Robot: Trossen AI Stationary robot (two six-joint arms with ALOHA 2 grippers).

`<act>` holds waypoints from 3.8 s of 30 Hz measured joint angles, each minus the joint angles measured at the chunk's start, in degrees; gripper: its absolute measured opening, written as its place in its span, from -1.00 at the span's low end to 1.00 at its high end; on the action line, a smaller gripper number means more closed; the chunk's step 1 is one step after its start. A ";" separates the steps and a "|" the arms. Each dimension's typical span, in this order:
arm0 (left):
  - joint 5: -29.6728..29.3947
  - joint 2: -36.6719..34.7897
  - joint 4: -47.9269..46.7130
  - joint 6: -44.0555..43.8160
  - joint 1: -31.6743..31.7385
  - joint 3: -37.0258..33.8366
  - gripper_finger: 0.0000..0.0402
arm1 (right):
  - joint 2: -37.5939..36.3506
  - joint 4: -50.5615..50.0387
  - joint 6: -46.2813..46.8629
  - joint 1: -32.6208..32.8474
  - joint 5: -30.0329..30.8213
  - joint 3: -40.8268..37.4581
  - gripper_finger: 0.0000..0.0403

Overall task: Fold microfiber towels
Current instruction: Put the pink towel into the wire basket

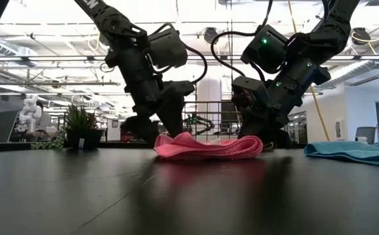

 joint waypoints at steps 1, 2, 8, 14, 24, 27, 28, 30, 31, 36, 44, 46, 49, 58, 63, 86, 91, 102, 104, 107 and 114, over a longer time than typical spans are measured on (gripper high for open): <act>0.01 -0.20 0.04 -0.16 0.00 0.00 0.25 | -0.02 -0.01 -0.01 0.00 0.05 0.00 -0.92; 0.01 -0.19 0.04 -0.23 0.02 0.00 0.22 | 0.00 0.06 -0.02 0.00 0.02 0.00 -0.92; -0.91 -0.07 0.13 -1.01 -0.08 -0.04 -0.24 | -0.02 -0.02 -0.09 0.00 0.15 0.00 -0.93; -1.33 0.20 2.23 2.47 -0.35 -0.13 -0.92 | -0.02 -0.02 -0.29 0.04 1.53 0.00 -0.98; -4.20 0.18 10.33 1.03 -1.38 -0.15 -0.96 | -0.65 0.54 0.32 0.72 1.56 -0.07 -0.99; -4.24 0.13 10.05 0.61 -1.83 -0.15 -0.97 | -2.94 0.84 1.31 1.37 1.56 -0.15 -1.00; -4.24 -0.29 9.94 0.25 -1.99 -0.13 -0.97 | -4.12 1.29 1.41 1.56 1.55 -0.15 -1.00; -4.24 -1.41 10.27 0.03 -2.16 0.04 -0.97 | -6.34 1.37 1.63 1.56 1.55 -0.09 -1.00; -4.22 -2.29 10.43 0.06 -2.20 0.32 -0.98 | -7.43 1.38 1.64 1.53 1.58 -0.09 -1.00; -6.28 -8.02 10.21 2.42 -2.01 2.59 -0.98 | -12.80 1.17 1.66 1.38 1.90 0.23 -1.00; -10.21 -11.64 2.26 10.90 -0.02 13.23 -0.98 | -19.92 -4.23 -4.04 -0.58 3.13 6.85 -1.00; -10.48 -11.64 -1.87 13.22 0.73 16.61 -0.98 | -21.47 -10.15 -7.65 -1.76 4.90 10.73 -1.00; -11.59 -11.66 -4.47 16.13 2.16 20.70 -0.98 | -23.27 -19.25 -12.62 -3.91 7.23 16.55 -1.00; -10.47 -11.49 -4.60 18.26 9.30 26.29 -0.98 | -24.50 -32.19 -23.24 -14.33 8.97 26.53 -1.00; -9.73 -10.93 -3.76 18.20 13.22 26.38 -0.98 | -24.57 -36.51 -26.33 -21.29 8.91 26.40 -1.00; 1.73 6.01 8.95 13.49 21.23 26.29 -0.97 | -9.39 -34.07 -35.06 -34.44 4.29 19.24 -1.00; 2.00 7.15 7.34 14.02 21.99 26.32 -0.98 | -8.71 -32.41 -35.46 -35.89 4.33 16.71 -1.00; 3.61 10.54 7.38 13.54 22.18 26.32 -0.95 | -9.01 -32.13 -35.47 -38.26 2.89 15.85 -1.00; 3.41 10.65 7.53 13.71 22.18 26.32 -0.90 | -9.03 -31.90 -35.47 -38.35 2.73 15.85 -1.00; 3.37 10.65 9.03 14.76 22.16 26.32 -0.85 | -9.03 -31.86 -35.51 -38.40 2.49 15.85 -0.95; 3.21 10.63 13.39 16.62 22.18 26.32 -0.73 | -9.01 -31.90 -37.40 -38.11 1.35 15.85 -0.73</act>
